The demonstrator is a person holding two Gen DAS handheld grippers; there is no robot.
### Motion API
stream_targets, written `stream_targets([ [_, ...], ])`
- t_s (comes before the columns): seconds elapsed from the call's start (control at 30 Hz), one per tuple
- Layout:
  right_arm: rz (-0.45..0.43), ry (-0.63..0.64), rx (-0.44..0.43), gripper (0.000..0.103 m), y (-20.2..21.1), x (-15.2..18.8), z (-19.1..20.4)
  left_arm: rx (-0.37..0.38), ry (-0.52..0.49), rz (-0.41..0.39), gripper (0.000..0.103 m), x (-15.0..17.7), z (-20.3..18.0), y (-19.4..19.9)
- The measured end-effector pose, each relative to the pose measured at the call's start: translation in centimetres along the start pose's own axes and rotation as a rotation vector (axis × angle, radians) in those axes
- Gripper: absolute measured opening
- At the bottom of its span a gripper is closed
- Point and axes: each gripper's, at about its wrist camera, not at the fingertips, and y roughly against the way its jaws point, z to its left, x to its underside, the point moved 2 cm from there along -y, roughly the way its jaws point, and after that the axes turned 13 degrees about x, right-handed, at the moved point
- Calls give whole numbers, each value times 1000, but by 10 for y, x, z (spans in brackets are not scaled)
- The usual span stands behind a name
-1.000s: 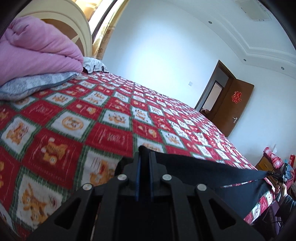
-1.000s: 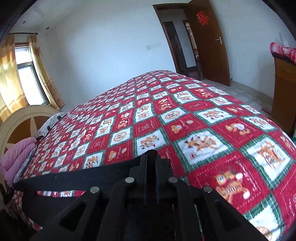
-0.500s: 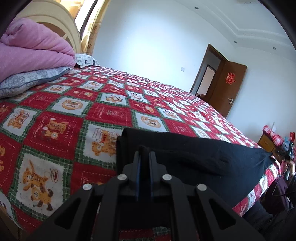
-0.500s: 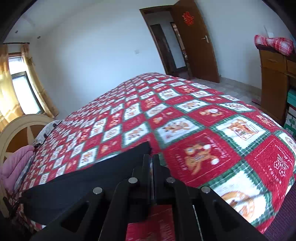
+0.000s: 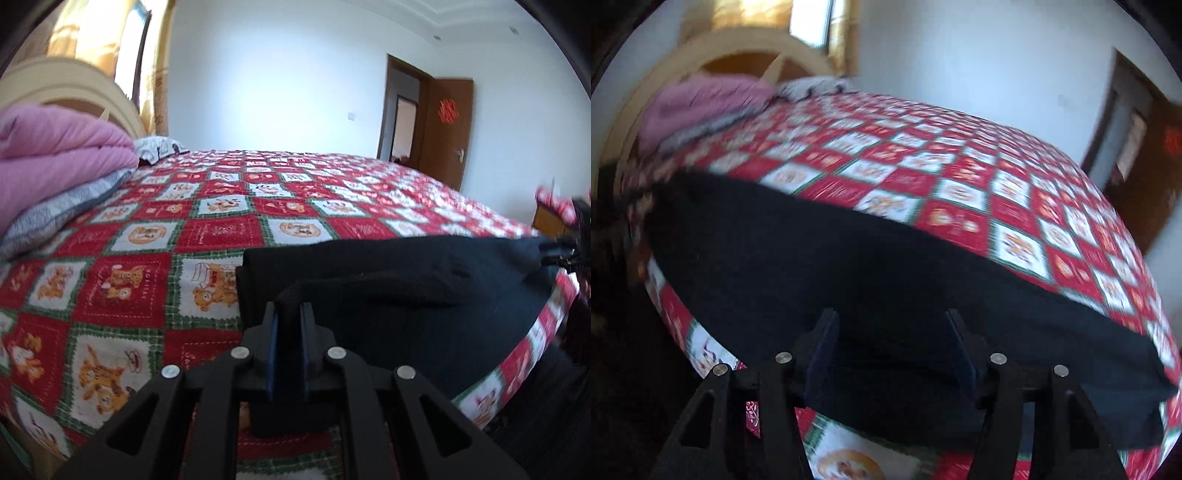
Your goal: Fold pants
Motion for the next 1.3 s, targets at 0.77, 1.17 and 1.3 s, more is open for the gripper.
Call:
stream_targets([
  [0.77,-26,282,28,51,-26,1,47,-46,-93,-29,9,-11,-7,5],
  [1.17,-51,319,80,3,-19,-4,60,-24,-98,-55,8,-18,-4,15],
  [1.3,-96,293,72,3,10,-6,53,-11,-91,-77,8,-18,1,26],
])
